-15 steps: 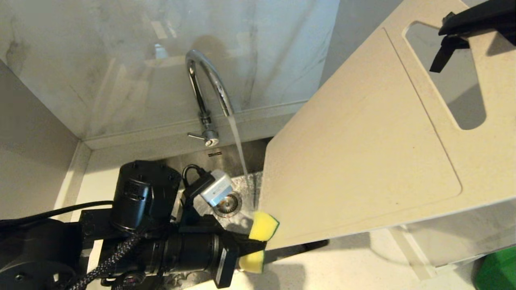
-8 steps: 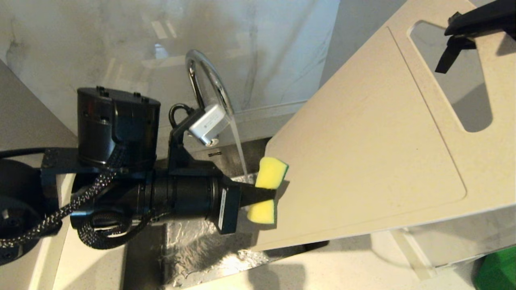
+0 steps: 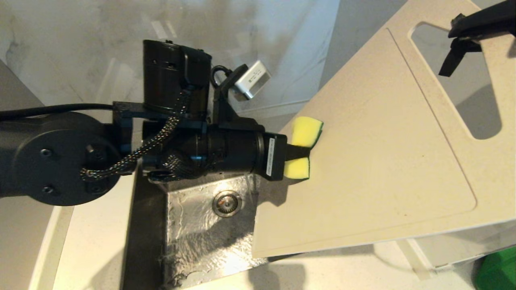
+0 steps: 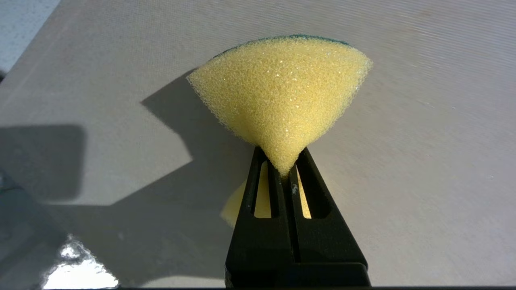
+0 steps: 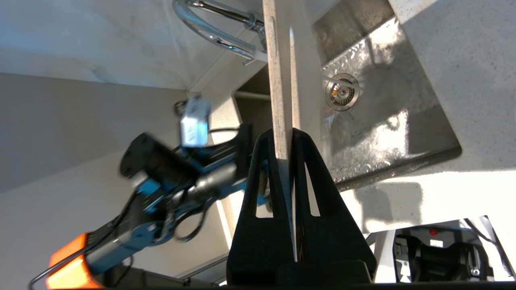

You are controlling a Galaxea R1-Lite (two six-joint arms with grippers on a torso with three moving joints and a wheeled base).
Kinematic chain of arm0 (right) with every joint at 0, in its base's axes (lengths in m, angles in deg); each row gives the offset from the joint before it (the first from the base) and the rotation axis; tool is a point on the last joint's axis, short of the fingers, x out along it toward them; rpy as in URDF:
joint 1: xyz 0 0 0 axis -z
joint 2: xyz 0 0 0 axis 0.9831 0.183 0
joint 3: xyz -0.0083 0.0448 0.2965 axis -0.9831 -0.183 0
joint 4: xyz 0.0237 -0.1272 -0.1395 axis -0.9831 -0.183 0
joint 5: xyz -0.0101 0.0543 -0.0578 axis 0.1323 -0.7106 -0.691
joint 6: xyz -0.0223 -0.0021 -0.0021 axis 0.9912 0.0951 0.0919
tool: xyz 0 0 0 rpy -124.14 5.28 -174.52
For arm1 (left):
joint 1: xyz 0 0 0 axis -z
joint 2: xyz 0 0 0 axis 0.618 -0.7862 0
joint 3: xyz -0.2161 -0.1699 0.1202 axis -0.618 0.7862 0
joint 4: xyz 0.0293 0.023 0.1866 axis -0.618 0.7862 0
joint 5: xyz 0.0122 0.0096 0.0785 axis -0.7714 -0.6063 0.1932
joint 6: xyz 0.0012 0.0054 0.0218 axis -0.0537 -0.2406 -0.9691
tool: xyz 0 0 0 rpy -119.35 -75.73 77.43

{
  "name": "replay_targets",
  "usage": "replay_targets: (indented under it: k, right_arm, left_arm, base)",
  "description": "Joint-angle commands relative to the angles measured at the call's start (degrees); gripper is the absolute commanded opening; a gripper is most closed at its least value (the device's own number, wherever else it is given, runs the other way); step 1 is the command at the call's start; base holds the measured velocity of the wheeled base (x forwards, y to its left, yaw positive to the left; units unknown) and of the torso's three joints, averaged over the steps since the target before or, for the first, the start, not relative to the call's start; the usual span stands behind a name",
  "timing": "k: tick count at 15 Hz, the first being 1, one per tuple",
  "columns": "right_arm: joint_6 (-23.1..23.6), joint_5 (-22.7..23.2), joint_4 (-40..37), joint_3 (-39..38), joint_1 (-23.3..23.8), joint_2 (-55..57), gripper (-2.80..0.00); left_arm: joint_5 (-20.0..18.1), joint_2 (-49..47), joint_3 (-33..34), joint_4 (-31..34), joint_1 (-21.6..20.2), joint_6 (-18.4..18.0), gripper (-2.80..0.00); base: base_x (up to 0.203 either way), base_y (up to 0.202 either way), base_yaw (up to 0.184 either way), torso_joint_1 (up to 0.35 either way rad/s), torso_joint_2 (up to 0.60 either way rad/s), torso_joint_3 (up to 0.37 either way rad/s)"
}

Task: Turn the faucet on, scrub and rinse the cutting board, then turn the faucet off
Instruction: Scrub the cutting board underwater

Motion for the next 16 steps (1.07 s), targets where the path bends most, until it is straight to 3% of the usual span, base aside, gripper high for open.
replay_targets:
  k: [1,7,16]
  right_arm:
    - [-0.3,0.3,-0.4,-0.2,0.0,-0.5,-2.80]
    - [-0.2,1.4,-1.5,-2.7,0.0,-3.8,-2.80]
    - [-0.2,2.0,-1.3,-2.7,0.0,-4.3,-2.80]
  left_arm:
    - [-0.1,-6.0,-4.9,0.4,0.0,0.0,-2.80]
    - [-0.1,-12.9,-14.4,3.2,-1.0,0.0,-2.80]
    - [-0.1,-14.4,-5.6,2.3,-3.9,-0.1,-2.80]
  base:
    - [0.000,0.000,0.000,0.000,0.00,0.000]
    - [0.000,0.000,0.000,0.000,0.00,0.000]
    - [0.000,0.000,0.000,0.000,0.00,0.000]
